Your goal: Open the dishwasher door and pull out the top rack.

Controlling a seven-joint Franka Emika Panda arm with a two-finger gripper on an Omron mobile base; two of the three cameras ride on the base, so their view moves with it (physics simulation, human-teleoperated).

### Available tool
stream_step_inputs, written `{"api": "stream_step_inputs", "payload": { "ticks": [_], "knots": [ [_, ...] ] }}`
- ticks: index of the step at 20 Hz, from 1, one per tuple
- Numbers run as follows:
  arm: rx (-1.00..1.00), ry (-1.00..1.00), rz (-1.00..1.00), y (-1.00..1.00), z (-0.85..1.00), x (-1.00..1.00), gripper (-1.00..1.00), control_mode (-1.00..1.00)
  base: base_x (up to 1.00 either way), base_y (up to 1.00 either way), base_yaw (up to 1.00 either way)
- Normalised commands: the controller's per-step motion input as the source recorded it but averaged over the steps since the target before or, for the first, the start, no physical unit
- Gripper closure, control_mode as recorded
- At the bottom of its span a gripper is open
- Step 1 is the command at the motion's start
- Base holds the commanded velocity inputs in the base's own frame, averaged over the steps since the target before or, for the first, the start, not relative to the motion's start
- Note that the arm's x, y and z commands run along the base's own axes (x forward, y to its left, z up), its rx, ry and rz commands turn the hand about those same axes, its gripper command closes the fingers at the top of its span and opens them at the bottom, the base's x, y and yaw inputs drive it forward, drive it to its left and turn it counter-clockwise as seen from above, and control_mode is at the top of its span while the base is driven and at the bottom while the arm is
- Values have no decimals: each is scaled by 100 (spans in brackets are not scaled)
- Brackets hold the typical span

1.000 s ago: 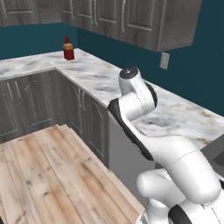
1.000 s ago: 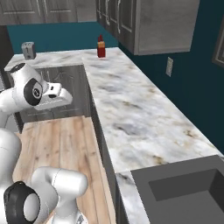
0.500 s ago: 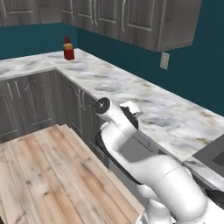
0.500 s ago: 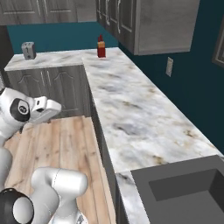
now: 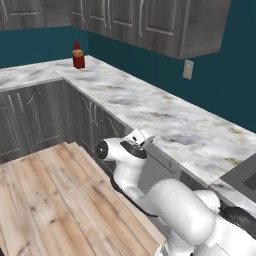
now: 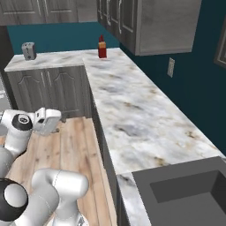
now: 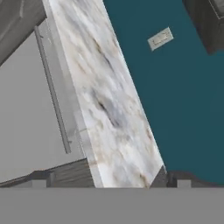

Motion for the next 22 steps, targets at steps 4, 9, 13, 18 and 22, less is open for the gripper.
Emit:
{"api": "stream_step_inputs", "payload": {
  "ticks": [4,9,13,18,22],
  "knots": [
    [-31,0,-1,0,-34,29,-100,-100,0,0,0],
    [-30,0,-1,0,-33,27,-100,-100,0,0,0],
    [-27,0,-4,0,-31,28,-100,-100,0,0,0],
    [-23,0,-5,0,-37,30,-100,-100,0,0,0],
    [-20,0,-5,0,-34,31,-100,-100,0,0,0]
  ]
}}
